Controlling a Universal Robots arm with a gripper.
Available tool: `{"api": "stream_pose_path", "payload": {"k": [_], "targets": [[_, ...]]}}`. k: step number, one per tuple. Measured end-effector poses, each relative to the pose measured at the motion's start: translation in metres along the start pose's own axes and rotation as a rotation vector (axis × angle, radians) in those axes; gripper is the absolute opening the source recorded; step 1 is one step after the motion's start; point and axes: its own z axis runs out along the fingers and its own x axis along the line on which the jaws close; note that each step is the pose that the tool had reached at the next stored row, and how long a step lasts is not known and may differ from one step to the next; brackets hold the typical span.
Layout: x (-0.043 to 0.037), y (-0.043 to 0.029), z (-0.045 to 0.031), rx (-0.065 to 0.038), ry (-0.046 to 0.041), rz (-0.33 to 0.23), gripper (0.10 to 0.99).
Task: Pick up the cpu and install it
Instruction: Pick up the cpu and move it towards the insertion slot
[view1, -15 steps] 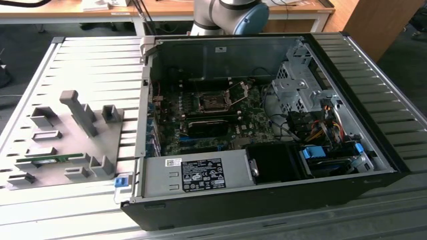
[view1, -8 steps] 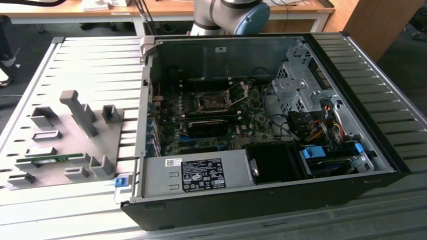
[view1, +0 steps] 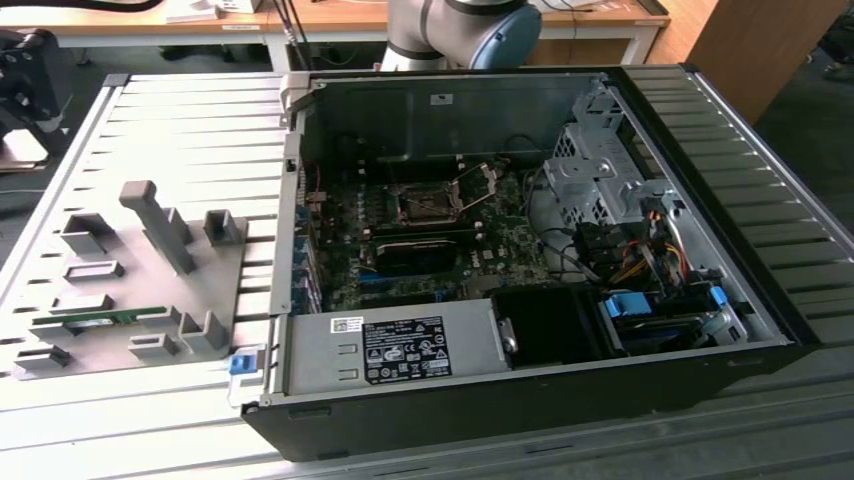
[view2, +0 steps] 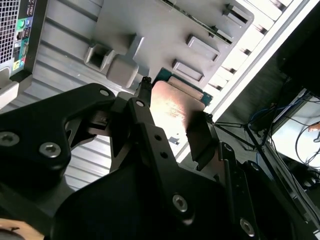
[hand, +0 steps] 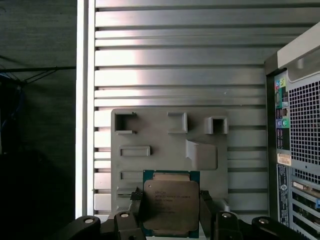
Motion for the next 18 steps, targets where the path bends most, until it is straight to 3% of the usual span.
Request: {"api": "stream_pose_path", "payload": {"k": [10,18], "targets": [[-0.0119,0.0003,0.0003,-0.002,0.0001,0.000,0.537],[-0.0278,0.0007,0.0004,-0.005,0.0003,0.000,0.537]]}}
